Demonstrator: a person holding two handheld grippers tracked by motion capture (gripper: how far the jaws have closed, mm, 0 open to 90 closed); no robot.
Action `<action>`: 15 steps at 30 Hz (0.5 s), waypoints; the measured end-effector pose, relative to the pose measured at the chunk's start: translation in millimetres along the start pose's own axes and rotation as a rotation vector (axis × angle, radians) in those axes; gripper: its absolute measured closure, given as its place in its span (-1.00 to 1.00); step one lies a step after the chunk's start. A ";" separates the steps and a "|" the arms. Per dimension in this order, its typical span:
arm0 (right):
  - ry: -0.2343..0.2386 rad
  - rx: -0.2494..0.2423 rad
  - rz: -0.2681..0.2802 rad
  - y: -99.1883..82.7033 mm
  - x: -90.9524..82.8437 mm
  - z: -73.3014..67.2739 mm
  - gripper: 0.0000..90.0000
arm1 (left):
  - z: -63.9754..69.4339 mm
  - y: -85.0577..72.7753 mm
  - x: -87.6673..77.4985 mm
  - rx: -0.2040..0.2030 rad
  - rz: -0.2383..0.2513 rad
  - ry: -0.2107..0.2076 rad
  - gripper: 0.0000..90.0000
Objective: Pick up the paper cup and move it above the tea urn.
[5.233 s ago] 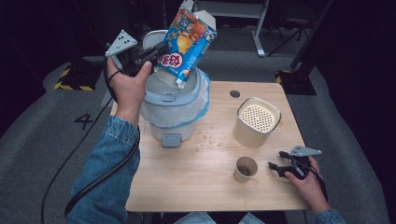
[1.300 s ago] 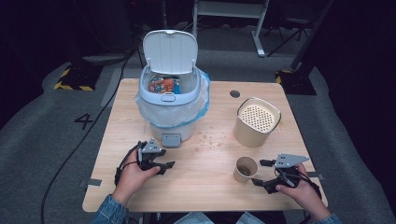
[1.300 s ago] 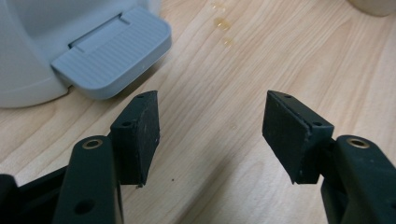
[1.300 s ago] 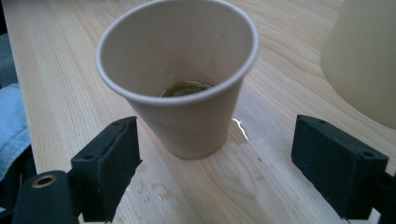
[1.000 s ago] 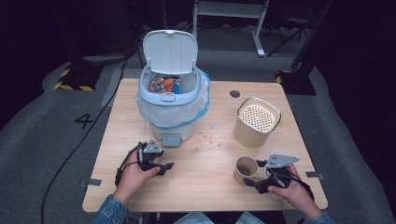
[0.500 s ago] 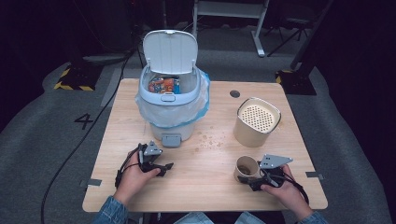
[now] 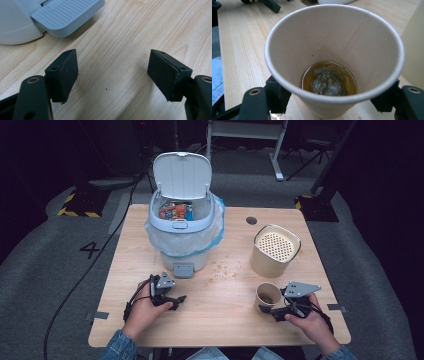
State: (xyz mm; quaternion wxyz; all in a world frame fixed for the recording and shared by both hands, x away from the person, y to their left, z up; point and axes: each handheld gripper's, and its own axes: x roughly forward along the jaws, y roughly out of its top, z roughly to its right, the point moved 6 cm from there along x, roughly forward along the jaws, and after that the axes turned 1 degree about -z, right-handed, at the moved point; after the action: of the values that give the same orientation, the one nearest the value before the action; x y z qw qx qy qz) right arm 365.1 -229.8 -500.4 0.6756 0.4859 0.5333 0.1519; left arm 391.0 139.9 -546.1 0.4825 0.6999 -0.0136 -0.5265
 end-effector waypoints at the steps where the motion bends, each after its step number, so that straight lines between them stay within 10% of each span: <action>1: 0.001 -0.010 0.004 4.3 -4.8 2.0 -0.33 | 0.2 0.1 0.3 -0.006 0.001 -0.002 -0.44; 15: 0.014 -0.056 0.009 37.1 -31.1 15.5 -0.31 | 0.3 0.1 0.3 -0.006 0.002 -0.002 -0.44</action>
State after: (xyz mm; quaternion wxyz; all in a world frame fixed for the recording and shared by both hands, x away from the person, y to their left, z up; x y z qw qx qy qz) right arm 378.2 -242.1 -452.8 0.6845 0.4683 0.5312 0.1731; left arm 391.0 139.5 -546.2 0.4849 0.6980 -0.0129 -0.5267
